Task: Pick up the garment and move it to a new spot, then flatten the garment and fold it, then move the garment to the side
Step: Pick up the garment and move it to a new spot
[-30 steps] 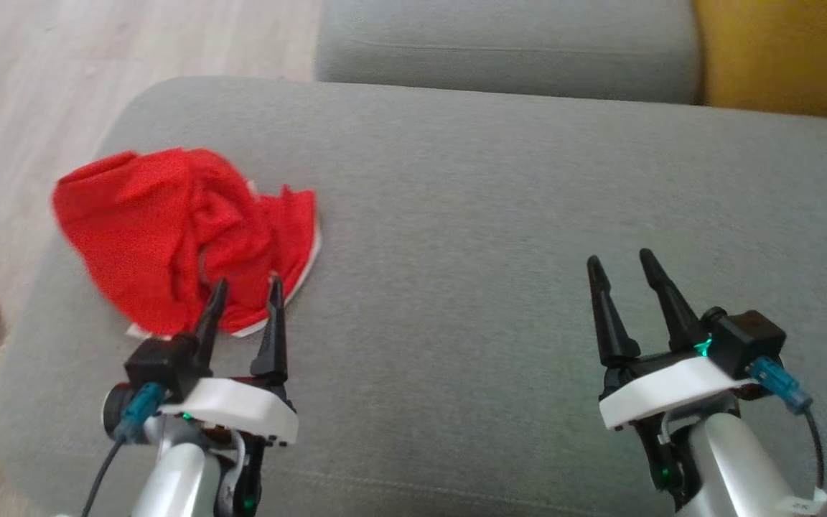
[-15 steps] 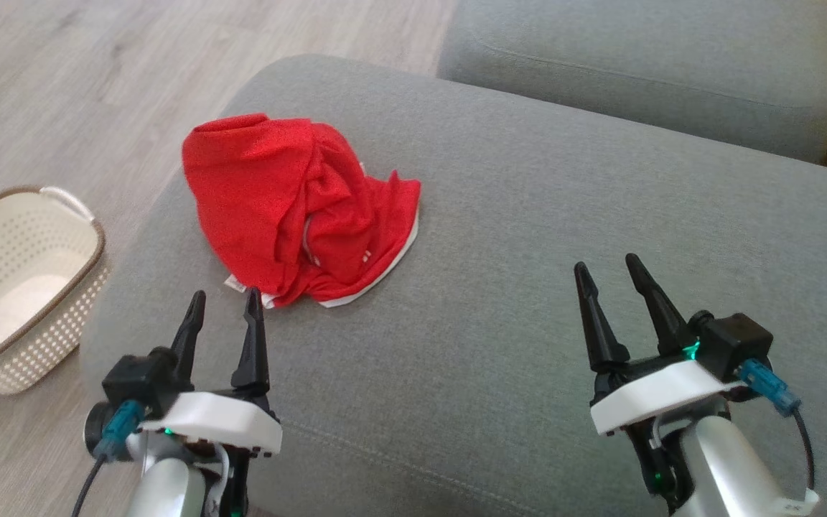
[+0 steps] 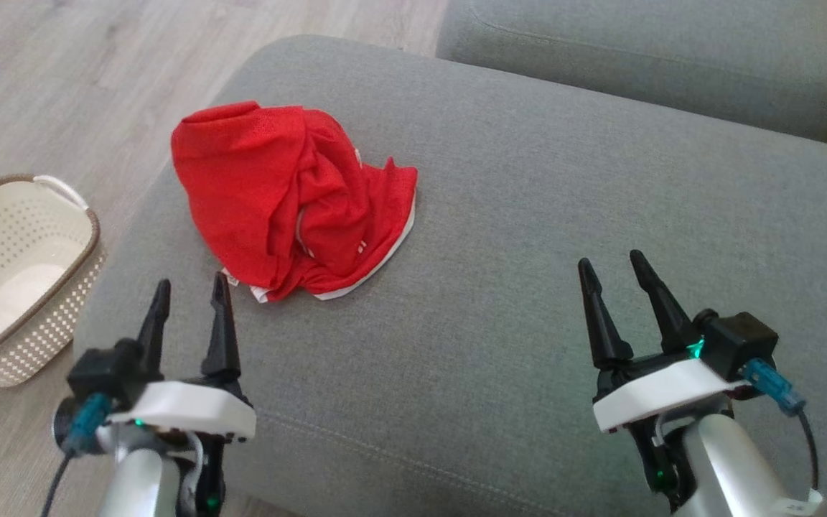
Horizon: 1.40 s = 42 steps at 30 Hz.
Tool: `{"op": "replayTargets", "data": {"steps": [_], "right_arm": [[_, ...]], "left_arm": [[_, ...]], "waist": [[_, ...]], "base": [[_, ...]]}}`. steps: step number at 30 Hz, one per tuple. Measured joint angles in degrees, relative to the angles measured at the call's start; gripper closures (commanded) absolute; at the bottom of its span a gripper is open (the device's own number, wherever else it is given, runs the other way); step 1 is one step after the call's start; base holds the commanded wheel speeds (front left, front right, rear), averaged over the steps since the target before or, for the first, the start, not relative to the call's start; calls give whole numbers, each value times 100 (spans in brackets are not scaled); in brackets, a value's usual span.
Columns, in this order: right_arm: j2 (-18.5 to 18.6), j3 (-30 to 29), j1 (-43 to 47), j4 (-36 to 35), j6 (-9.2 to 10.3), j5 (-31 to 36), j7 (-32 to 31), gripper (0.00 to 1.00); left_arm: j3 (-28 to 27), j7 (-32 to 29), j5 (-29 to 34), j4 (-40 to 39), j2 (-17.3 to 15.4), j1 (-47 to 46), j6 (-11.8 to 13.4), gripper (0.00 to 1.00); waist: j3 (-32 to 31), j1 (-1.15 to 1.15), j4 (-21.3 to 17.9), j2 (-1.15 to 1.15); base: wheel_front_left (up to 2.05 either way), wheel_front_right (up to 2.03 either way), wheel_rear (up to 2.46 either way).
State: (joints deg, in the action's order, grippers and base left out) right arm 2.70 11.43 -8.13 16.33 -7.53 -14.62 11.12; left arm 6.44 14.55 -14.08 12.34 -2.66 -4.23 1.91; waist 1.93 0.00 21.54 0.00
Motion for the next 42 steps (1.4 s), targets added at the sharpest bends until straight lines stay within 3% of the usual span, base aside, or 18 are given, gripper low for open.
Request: {"op": "replayTargets", "data": {"steps": [9, 18, 28, 38, 39, 40, 41, 42], "right_arm": [[1, -276, -124, -252, 0, 130, -22, 0], [2, -740, -404, -749, 0, 436, -261, 0], [8, -781, -561, -1079, 0, 571, -433, 0], [10, -630, -682, -1112, 0, 605, -459, 0], [10, -614, -699, -1111, 0, 613, -459, 0], [10, -604, -706, -1109, 0, 613, -459, 0], [10, -599, -707, -1101, 0, 613, -459, 0], [10, -597, -708, -1088, 0, 612, -458, 0]], "left_arm": [[-216, -51, -52, 458, -292, -751, -327, 0], [-333, -773, -497, 1278, -517, -2037, -649, 0], [-349, -999, -581, 2434, -827, -3160, -704, 0], [-318, -898, -684, 3421, -894, -3788, -808, 0], [-299, -947, -692, 3515, -894, -3843, -834, 27], [-279, -950, -737, 3601, -892, -3883, -851, 84], [-245, -949, -757, 3661, -892, -3909, -856, 100], [-211, -932, -770, 3710, -893, -3932, -858, 100]], "waist": [[413, 0, -242, 0], [1169, 0, -418, 0], [1740, 1, -626, 0], [1958, 1, -827, 0], [1969, 1, -841, 0], [1973, 1, -854, 0], [1972, 1, -866, 0], [1965, 1, -876, 0]], "base": [[0, 0, 0], [0, 0, 0], [0, 0, 0], [0, 0, 0], [0, 0, 0], [0, 0, 0], [0, 0, 0], [0, 0, 0]]}}
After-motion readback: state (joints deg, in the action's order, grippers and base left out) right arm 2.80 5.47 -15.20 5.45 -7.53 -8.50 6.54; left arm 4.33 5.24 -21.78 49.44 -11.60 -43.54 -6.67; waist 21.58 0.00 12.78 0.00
